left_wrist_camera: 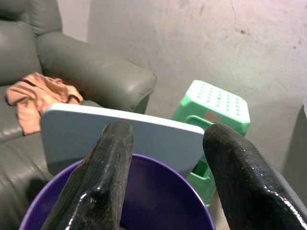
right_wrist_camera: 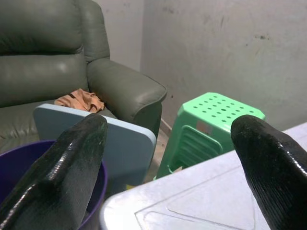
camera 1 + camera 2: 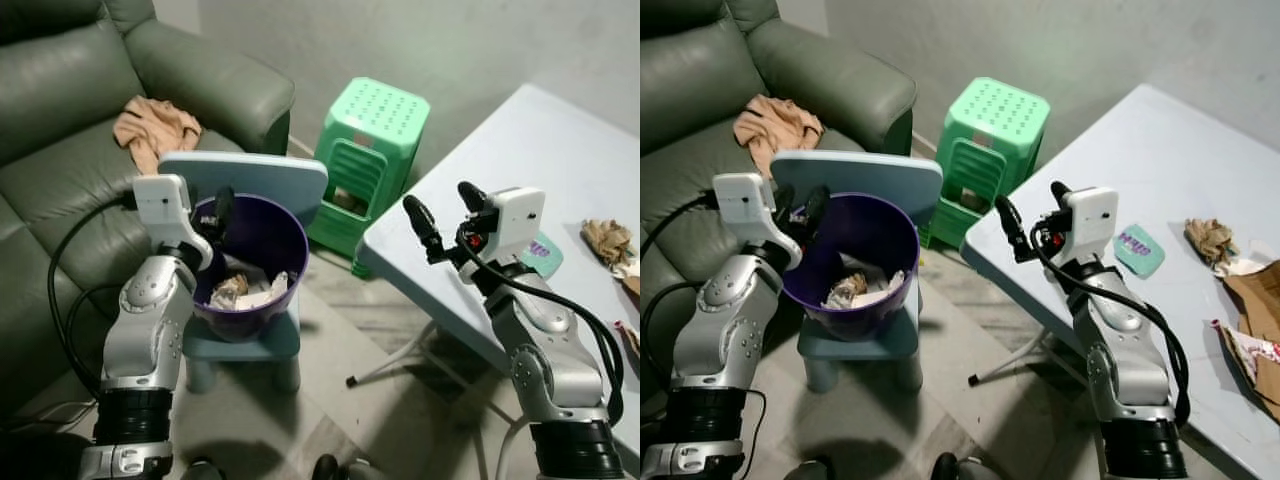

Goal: Picking trash to rubbish bin

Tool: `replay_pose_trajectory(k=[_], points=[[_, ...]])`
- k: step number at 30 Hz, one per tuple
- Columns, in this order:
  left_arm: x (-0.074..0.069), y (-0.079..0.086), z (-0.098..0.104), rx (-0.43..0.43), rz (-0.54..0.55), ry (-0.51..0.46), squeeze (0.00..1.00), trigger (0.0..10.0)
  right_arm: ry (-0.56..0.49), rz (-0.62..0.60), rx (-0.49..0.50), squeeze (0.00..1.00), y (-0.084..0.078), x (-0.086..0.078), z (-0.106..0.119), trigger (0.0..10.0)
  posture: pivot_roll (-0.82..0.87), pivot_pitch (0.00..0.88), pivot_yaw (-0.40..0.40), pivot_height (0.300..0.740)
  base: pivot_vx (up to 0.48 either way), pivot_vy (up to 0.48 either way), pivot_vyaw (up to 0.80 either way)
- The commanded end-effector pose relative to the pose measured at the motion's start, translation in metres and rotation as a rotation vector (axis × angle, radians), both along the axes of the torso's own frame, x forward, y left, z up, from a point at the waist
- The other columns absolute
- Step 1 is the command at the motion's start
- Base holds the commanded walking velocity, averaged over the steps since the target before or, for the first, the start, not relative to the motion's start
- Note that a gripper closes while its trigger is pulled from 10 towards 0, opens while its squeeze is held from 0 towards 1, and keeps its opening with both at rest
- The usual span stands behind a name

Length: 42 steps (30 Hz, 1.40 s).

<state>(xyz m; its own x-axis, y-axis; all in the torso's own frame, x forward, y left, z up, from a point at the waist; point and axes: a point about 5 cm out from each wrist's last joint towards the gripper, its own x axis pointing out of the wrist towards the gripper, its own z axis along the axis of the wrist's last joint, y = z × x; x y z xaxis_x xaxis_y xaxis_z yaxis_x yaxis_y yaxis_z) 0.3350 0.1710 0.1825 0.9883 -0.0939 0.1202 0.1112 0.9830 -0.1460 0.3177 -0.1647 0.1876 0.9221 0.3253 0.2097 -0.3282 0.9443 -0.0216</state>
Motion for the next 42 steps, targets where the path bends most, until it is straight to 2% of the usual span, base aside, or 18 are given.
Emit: replay_pose_trajectory(k=[1,5,10,22,30,36,40,42], points=[[-0.002,-0.003,0.0,-0.006,0.005,-0.017,0.0,10.0,0.013,-0.034,-0.01,0.0,-0.004,0.001,-0.006,10.0,0.07,0.043,-0.141,0.74,0.0,0.0,0.0],[0.0,-0.005,-0.001,-0.014,0.005,-0.015,0.0,10.0,0.044,-0.065,-0.028,0.0,-0.004,0.005,-0.011,10.0,0.07,0.027,-0.142,0.74,0.0,0.0,0.0],[0.003,-0.009,0.001,-0.011,0.0,-0.018,0.0,10.0,0.045,-0.075,-0.013,0.0,-0.006,0.009,-0.012,10.0,0.07,0.0,-0.14,0.74,0.0,0.0,-0.76],[0.006,-0.015,-0.006,-0.004,-0.017,-0.003,0.0,10.0,0.035,-0.104,0.007,0.0,-0.005,0.011,-0.015,10.0,0.07,0.0,-0.137,0.74,0.0,0.0,-0.76],[0.006,-0.019,-0.008,0.037,-0.03,-0.007,0.0,10.0,0.034,-0.115,0.023,0.0,-0.002,0.012,-0.016,10.0,0.07,0.0,-0.135,0.74,0.0,0.0,-0.76],[0.004,-0.023,-0.009,0.005,-0.053,-0.003,0.0,10.0,0.033,-0.128,0.02,0.0,-0.002,0.012,-0.018,10.0,0.07,0.0,-0.134,0.74,0.0,-0.214,-0.76],[0.005,-0.021,-0.009,-0.035,-0.024,0.007,0.0,10.0,0.038,-0.136,0.025,0.0,-0.003,0.01,-0.02,10.0,0.07,0.0,-0.135,0.74,0.0,-0.12,-0.76],[0.005,-0.021,-0.01,-0.027,-0.019,0.013,0.0,10.0,0.042,-0.138,0.026,0.0,-0.004,0.009,-0.021,10.0,0.07,0.0,-0.135,0.74,0.0,0.0,-0.76]])
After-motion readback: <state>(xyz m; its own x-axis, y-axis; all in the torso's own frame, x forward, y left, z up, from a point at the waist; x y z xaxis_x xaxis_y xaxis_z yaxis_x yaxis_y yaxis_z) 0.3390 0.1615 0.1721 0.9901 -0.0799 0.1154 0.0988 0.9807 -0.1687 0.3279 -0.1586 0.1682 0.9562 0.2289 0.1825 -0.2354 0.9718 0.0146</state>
